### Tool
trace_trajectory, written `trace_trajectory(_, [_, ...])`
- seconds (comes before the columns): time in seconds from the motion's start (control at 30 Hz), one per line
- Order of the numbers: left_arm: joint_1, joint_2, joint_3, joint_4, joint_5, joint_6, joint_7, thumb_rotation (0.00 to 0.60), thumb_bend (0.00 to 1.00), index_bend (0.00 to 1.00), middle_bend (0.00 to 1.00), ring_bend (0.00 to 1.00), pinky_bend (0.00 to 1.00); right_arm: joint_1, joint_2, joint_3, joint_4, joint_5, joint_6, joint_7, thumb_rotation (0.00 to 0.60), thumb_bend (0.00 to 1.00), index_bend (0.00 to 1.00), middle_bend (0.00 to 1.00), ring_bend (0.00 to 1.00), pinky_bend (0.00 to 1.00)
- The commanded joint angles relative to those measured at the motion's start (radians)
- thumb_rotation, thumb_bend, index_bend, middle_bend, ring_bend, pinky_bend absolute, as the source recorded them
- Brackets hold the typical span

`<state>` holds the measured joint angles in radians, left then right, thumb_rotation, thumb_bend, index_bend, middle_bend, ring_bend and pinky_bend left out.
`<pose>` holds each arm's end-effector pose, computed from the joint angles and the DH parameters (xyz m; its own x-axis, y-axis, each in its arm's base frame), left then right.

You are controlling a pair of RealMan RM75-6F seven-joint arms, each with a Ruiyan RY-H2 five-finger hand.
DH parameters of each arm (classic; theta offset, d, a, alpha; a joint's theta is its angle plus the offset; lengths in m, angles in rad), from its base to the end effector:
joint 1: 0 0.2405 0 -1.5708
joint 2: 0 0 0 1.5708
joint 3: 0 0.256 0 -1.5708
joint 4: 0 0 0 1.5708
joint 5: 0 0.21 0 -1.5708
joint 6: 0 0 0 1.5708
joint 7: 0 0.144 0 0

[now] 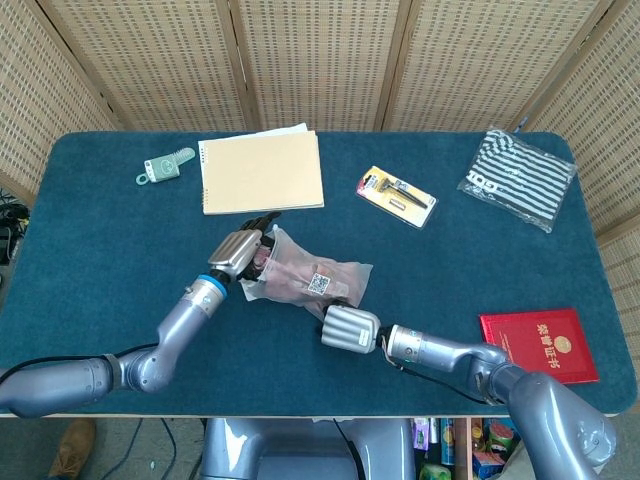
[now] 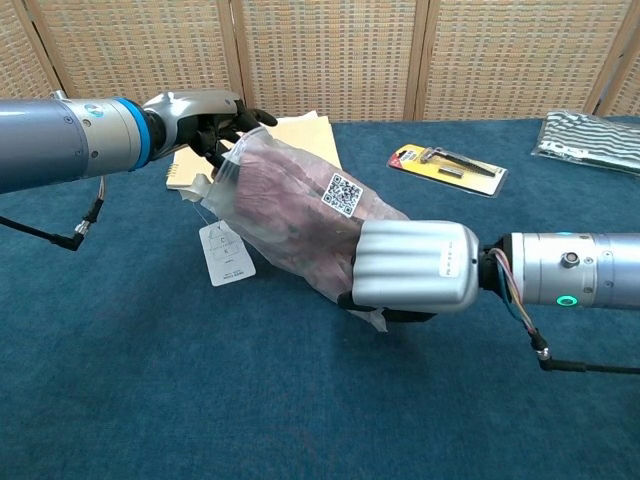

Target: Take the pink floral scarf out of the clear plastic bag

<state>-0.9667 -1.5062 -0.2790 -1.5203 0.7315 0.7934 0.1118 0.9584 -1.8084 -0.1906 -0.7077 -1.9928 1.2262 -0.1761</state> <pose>-0.0836 0.3859 -0.0125 0.0687 0.4751 0.8772 0.9794 -0.1997 0.0314 -0.1348 -0.3338 -0.0810 0.7013 0.4783 0.5286 0.1488 -0.8234 0.5476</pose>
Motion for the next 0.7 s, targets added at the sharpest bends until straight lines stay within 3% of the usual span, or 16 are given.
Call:
trace_trajectory(0.03, [0.001,0.002,0.0,-0.002,0.0,0.001,-0.001,0.6,1.0,0.72,0.0,0.0,0.0,0.001,0.001,0.0,-0.001,0.0,0.001,0.001,0.6,0.65,0.81,0.82,0.71,0.95])
trace_trajectory(0.37, [0.009,0.018,-0.001,0.002,0.008,0.003,-0.01,0.6,1.0,0.72,0.0,0.0,0.0,-0.009,0.025,-0.006,-0.013,0.002,0.011,-0.026,0.6,0.68,0.82,0.83,0.71,0.95])
trace_trajectory(0.7, [0.059,0.177,-0.035,-0.031,0.03,0.034,-0.036,0.6,1.0,0.72,0.0,0.0,0.0,-0.037,0.205,-0.015,-0.081,0.018,0.024,-0.092,0.6,0.68,0.82,0.83,0.72,0.95])
